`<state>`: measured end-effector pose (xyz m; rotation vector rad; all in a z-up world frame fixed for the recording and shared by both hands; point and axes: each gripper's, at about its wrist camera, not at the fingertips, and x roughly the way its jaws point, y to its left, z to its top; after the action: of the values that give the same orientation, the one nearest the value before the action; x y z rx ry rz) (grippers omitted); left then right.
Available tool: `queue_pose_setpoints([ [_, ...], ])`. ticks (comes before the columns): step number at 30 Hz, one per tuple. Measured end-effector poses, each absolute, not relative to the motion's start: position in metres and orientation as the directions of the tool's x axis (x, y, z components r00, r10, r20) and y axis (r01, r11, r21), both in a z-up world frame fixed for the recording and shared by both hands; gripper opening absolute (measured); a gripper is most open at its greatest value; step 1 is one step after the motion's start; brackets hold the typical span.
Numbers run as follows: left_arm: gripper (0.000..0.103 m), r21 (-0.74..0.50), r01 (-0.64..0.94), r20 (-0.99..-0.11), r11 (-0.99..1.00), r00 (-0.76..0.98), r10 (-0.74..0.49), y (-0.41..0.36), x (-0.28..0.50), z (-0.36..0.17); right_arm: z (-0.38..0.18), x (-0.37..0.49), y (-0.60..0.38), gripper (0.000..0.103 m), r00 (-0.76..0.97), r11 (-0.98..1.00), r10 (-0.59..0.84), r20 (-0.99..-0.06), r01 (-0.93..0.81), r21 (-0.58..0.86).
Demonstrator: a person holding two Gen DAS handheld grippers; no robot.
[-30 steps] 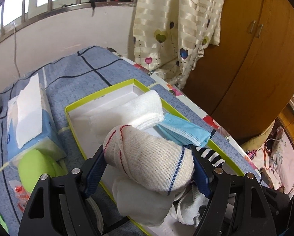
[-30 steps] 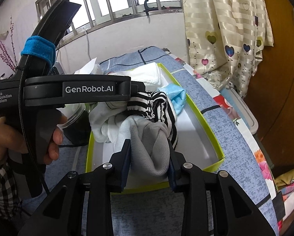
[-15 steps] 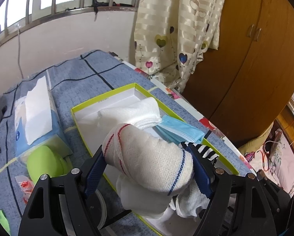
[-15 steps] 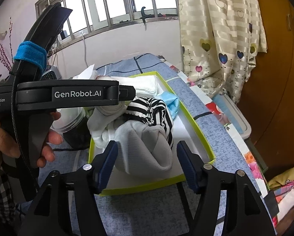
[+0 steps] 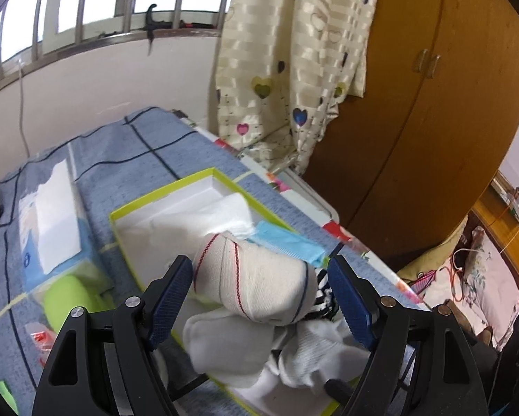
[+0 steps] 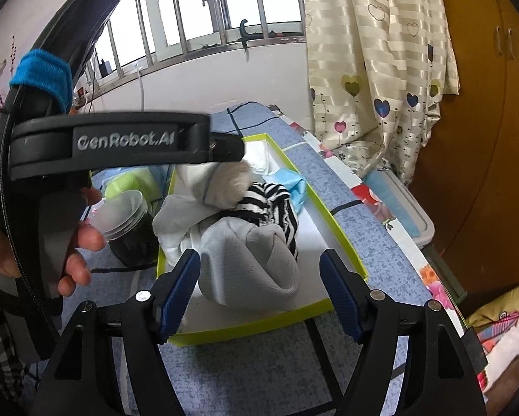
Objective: Organize soft objects
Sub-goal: 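Lower both items into the box and open both tools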
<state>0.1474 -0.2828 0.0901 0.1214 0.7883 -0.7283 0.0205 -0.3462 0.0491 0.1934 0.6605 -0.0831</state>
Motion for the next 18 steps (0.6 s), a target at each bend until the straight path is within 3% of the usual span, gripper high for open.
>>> queue_pose_setpoints([
  [18, 0.080, -0.177, 0.589, -0.685, 0.788, 0.502, -0.528, -0.267, 0.158, 0.089, 0.051, 0.023, -0.343, 0.072, 0.797, 0.979, -0.019, -0.604, 0.138, 0.152],
])
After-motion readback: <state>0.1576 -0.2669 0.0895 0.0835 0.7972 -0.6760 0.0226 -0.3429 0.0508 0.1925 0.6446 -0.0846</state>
